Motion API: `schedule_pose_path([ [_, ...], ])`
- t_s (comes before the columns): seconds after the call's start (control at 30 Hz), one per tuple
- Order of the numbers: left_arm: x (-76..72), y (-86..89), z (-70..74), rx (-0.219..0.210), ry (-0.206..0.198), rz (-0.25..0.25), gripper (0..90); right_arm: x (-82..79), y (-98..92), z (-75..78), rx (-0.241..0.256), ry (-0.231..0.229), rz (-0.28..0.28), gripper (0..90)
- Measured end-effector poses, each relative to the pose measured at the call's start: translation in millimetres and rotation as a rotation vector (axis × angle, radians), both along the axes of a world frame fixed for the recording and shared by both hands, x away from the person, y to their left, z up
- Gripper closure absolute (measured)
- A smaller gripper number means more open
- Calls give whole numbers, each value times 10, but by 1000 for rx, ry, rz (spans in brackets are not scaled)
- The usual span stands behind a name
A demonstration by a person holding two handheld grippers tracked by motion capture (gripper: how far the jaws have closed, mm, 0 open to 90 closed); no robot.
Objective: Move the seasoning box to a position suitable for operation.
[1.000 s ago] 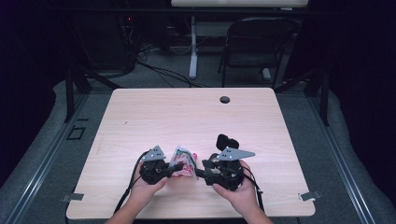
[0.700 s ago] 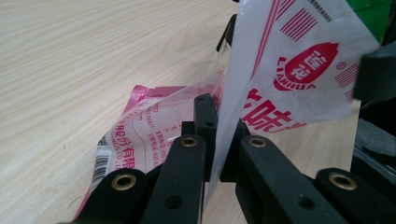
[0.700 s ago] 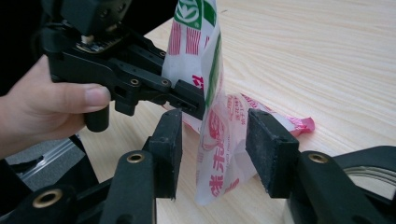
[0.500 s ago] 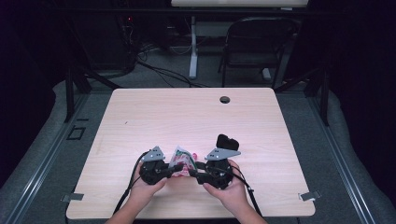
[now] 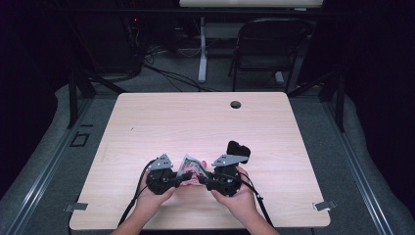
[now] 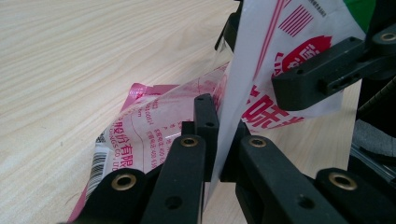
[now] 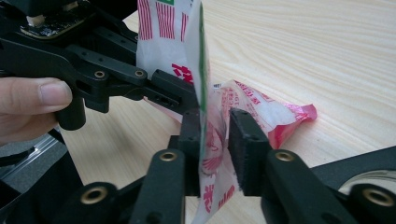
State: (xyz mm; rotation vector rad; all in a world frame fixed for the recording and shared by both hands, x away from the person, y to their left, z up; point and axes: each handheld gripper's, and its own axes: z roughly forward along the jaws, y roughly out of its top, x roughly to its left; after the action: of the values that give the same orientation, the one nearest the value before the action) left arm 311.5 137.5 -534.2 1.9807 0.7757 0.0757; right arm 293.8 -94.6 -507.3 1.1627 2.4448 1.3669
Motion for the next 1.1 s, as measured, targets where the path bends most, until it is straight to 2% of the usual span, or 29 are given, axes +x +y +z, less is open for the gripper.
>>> schedule_pose_path([
  [0.23, -9, -10, -5, 6, -1, -3, 900, 5, 3, 1, -29, 16, 0, 876],
  [0.37, -11, -10, -5, 13, -6, -3, 900, 9, 0, 7, -44, 17, 7, 896],
  [0.6, -24, -3, -4, 16, -24, -4, 886, 18, -14, 11, -42, 19, 15, 900],
  [0.7, -26, 18, -2, 14, -33, 1, 844, 21, -17, 9, -30, 16, 12, 900],
  [0.83, -44, 60, 7, 39, -67, 1, 782, 38, -26, 14, -27, 14, 20, 900],
  [0.87, -48, 73, 2, 30, -68, -3, 762, 39, -19, 10, -16, 11, 20, 900],
  [1.03, -53, 143, -25, 24, -65, 5, 652, 58, -35, 19, -20, 8, 35, 900],
  [1.1, -57, 158, -42, 41, -58, 13, 610, 64, -33, 21, -8, 7, 31, 900],
])
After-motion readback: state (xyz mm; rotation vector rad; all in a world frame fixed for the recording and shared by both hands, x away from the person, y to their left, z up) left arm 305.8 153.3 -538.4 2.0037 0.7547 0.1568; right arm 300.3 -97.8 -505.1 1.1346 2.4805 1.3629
